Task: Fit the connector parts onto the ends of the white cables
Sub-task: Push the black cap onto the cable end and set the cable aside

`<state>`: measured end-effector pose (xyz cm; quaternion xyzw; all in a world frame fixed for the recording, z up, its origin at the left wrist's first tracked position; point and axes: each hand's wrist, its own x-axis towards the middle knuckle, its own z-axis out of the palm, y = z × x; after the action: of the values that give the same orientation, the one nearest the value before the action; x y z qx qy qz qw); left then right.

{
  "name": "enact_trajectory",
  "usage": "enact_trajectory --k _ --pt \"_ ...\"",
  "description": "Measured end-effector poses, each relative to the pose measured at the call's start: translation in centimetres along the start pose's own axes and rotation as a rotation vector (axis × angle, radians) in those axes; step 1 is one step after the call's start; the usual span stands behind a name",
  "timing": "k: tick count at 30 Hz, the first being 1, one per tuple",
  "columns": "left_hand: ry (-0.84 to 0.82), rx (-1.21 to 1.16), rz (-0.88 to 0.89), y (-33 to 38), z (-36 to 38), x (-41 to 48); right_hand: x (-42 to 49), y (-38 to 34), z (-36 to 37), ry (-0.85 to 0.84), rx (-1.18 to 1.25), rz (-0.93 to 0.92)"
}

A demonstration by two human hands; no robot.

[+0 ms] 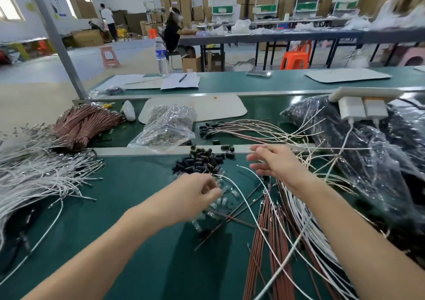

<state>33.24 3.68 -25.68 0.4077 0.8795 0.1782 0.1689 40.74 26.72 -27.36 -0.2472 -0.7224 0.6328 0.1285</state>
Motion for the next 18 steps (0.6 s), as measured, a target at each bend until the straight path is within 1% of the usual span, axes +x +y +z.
enact_trajectory --k 1,3,5,8,12,14,18 --pt "-0.03 0.077 0.021 0.7 0.6 -0.7 -0.4 0.1 0.2 0.007 -0.018 -0.013" --pt "-0.039 0.264 0.058 2.0 1.9 -1.7 -1.1 0.3 0.6 0.017 -0.041 -0.035" --pt "-0.002 0.423 0.072 2.8 3.4 -2.2 -2.0 0.7 0.8 0.025 -0.052 -0.051" --pt "0.054 0.594 0.033 3.3 5.4 -2.1 -3.6 1.4 1.0 0.051 -0.076 -0.061" --pt "0.177 0.637 0.015 3.5 6.7 -2.2 -5.9 2.5 1.1 0.091 -0.115 -0.063" --pt "0.225 0.64 0.044 3.6 7.0 -2.1 -7.2 3.0 1.2 0.098 -0.185 -0.087" --pt "0.25 0.693 0.149 4.0 7.0 -1.8 -9.6 3.9 1.5 0.129 -0.322 -0.154"
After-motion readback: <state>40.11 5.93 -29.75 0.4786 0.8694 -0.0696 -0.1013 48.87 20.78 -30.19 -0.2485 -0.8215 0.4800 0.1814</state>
